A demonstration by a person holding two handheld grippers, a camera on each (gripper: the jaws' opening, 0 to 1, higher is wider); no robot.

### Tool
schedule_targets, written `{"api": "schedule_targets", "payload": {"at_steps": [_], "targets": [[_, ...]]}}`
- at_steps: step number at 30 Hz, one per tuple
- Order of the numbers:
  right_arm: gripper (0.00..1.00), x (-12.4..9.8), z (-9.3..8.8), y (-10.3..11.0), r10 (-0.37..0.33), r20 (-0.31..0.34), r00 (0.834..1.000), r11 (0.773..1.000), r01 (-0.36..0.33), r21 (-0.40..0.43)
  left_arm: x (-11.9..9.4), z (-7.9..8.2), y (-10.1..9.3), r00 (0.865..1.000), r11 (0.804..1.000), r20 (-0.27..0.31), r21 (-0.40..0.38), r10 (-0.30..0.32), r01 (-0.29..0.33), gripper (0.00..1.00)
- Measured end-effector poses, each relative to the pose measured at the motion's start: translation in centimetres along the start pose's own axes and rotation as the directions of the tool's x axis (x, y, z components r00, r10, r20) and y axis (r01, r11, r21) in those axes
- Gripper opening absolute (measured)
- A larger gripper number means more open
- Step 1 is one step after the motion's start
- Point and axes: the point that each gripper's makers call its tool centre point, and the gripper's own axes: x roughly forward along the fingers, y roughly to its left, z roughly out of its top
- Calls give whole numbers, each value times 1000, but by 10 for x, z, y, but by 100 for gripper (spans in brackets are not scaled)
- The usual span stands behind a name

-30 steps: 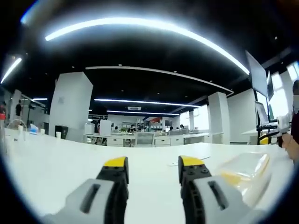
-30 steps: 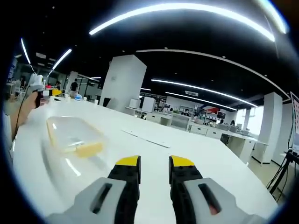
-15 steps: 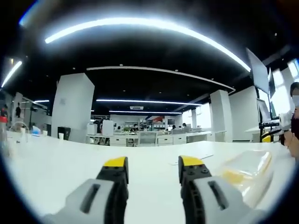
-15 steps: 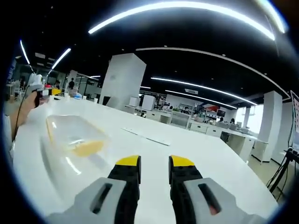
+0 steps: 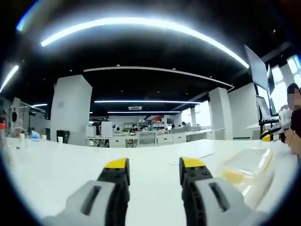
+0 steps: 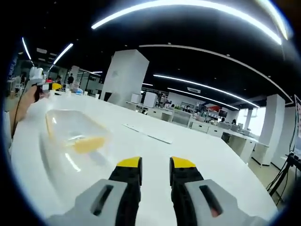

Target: Snap each plastic latch of the storage box into its locked position after aligning the lid with the box until every specified latch is closed and the lid sits flush.

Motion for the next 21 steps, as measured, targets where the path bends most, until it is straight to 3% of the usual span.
{"api": "schedule_targets", "payload": {"at_steps": [6,21], "targets": [[22,1,1,1,5,5,1000,1000,-5,-1,3,-7,2,1000,1000,-27,8,4,-4,41],[22,-3,-1,5,10,-4,1000,1000,-10,-10,-1,-7,-2,1000,1000,-26,8,-4,4,41]]}}
